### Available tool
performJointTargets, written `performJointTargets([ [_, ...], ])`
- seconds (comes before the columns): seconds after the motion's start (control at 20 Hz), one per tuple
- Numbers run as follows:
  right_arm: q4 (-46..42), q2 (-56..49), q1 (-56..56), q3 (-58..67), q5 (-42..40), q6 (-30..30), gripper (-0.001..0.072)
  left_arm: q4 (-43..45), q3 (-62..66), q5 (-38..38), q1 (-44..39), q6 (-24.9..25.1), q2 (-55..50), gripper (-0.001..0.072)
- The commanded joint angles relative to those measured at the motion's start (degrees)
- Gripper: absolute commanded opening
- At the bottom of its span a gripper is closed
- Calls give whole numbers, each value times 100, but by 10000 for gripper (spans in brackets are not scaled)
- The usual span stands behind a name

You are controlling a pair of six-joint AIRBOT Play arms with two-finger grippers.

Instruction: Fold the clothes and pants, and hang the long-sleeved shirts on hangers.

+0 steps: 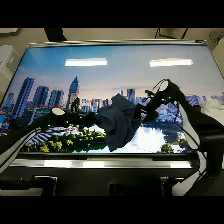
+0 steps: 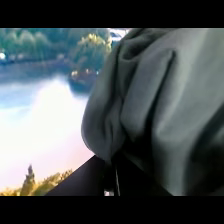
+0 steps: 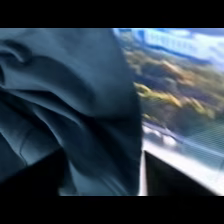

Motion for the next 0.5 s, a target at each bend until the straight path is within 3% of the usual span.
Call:
performJointTargets([
  [0.0,227,-96,256,-9,-267,-24,30,0,0,-214,94,173,131,20],
  [0.2,-162,595,-81,695,-323,-160,40,337,302,-225,734,319,1147,19],
  [0.45,-461,2457,-1027,2616,-879,-675,42,713,2109,-247,2046,323,3143,20],
])
